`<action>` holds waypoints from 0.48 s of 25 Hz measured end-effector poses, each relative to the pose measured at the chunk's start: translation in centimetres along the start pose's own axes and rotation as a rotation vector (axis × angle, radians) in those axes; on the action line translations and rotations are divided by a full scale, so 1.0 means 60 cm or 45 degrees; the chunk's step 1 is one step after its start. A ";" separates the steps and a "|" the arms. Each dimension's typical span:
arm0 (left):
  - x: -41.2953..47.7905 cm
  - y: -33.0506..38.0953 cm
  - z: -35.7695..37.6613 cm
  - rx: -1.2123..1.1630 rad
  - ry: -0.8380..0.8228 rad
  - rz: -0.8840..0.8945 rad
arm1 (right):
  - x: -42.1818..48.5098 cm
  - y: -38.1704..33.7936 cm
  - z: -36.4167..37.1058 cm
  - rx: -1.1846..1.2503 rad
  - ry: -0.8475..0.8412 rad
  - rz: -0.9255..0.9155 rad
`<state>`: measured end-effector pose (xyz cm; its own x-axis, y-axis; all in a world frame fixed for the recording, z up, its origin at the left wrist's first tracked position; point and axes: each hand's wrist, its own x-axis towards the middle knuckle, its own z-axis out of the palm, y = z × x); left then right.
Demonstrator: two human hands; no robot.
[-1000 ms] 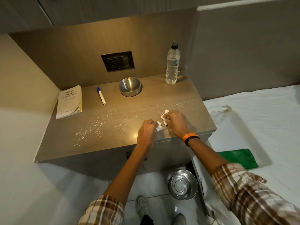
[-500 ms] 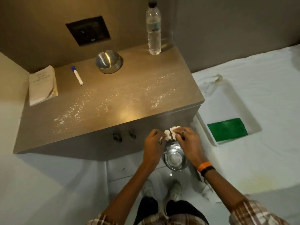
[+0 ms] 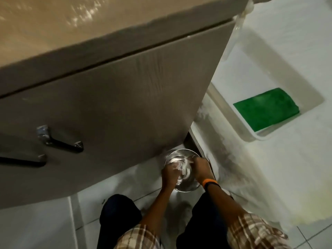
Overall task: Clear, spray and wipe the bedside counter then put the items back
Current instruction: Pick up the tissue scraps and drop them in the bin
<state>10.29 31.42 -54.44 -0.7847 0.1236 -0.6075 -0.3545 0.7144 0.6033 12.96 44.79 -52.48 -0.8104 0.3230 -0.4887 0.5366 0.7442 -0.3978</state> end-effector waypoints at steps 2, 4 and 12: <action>0.018 -0.036 0.009 -0.021 -0.035 0.019 | 0.017 0.021 0.028 -0.009 -0.005 0.004; 0.005 -0.049 -0.002 -0.082 -0.054 0.045 | 0.009 0.022 0.031 0.004 0.016 0.011; -0.264 0.105 -0.226 0.210 0.089 0.544 | -0.225 -0.163 -0.187 -0.059 0.262 -0.359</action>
<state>13.59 24.63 -34.01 -0.8774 0.3878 -0.2825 0.0890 0.7102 0.6983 16.04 39.70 -33.27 -0.9582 0.2085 -0.1961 0.2774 0.8450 -0.4572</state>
